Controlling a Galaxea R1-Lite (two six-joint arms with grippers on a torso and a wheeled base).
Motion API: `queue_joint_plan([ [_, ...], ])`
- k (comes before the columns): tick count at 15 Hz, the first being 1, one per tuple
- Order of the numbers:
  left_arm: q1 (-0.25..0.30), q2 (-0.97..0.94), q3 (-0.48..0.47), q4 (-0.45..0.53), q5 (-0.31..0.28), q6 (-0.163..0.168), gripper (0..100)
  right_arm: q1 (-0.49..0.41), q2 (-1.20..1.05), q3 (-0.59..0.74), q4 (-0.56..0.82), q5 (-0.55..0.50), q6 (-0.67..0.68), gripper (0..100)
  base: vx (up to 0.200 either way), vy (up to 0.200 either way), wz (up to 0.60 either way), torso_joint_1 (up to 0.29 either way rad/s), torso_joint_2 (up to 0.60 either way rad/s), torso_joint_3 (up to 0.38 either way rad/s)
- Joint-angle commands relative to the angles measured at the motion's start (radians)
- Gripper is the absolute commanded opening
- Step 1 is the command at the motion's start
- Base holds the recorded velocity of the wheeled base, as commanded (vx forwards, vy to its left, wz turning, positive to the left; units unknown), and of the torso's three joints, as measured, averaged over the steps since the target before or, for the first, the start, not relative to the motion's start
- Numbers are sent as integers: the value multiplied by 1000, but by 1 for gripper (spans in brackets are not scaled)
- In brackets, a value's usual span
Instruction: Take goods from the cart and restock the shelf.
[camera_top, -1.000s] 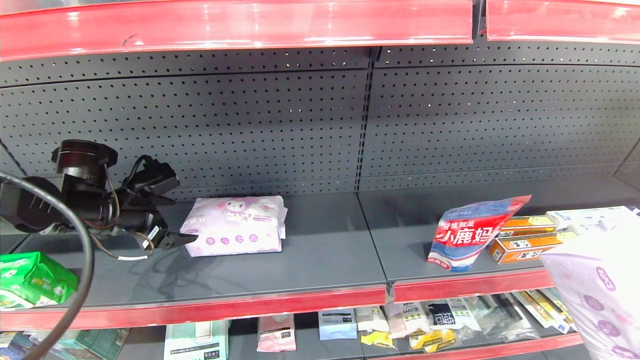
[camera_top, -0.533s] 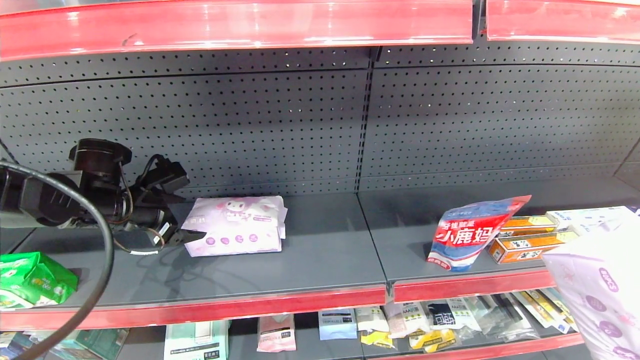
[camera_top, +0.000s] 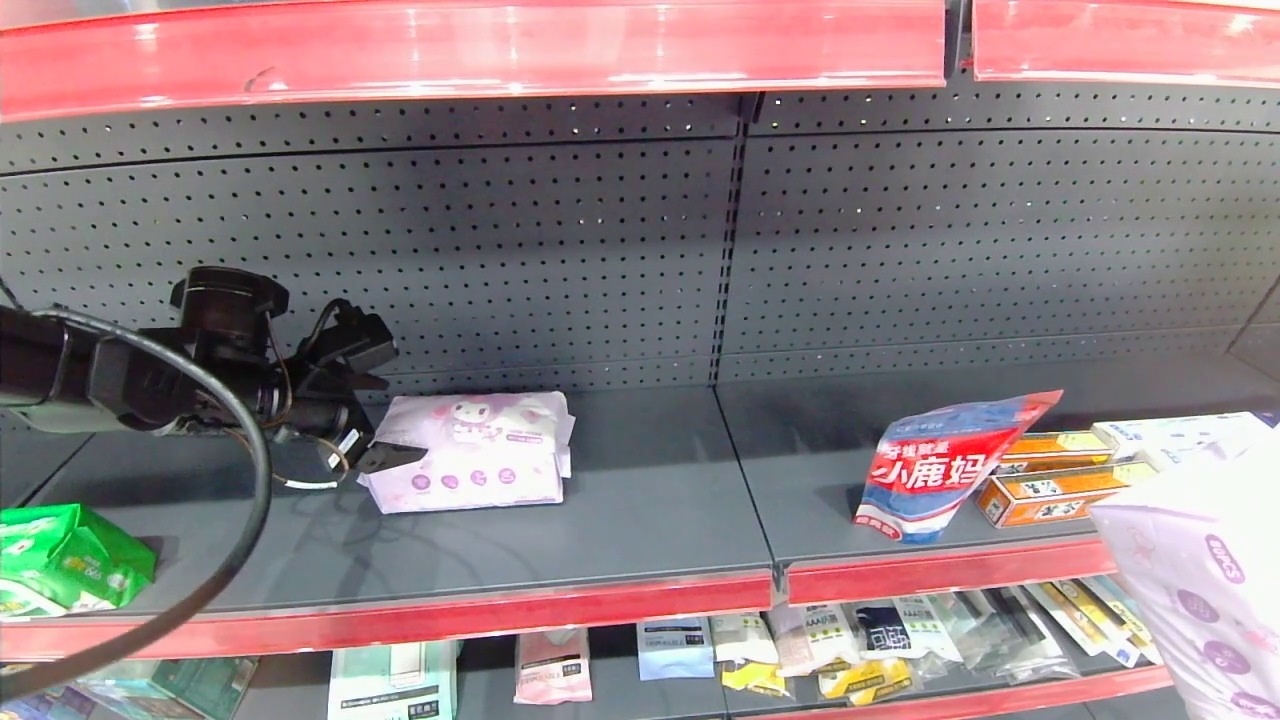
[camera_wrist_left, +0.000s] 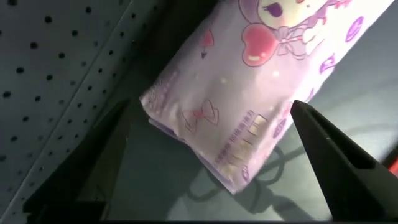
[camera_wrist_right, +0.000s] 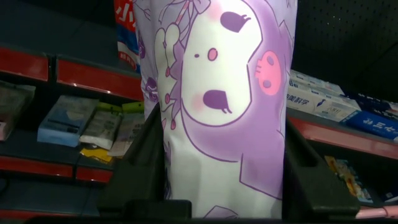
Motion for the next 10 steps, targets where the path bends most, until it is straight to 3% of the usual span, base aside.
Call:
queue_joint_plan([
  [1, -5, 34, -11, 0, 0, 5, 100, -3, -4, -4, -1, -6, 0, 0, 0, 0, 0, 0, 0, 0],
  [4, -24, 56, -22, 1, 0, 5, 100, -3, -7, -7, -1, -7, 0, 0, 0, 0, 0, 0, 0, 0],
  [10, -25, 97, -138, 70, -1, 6, 100, -3, -5, -1, 0, -7, -8, 0, 0, 0, 0, 0, 0, 0],
])
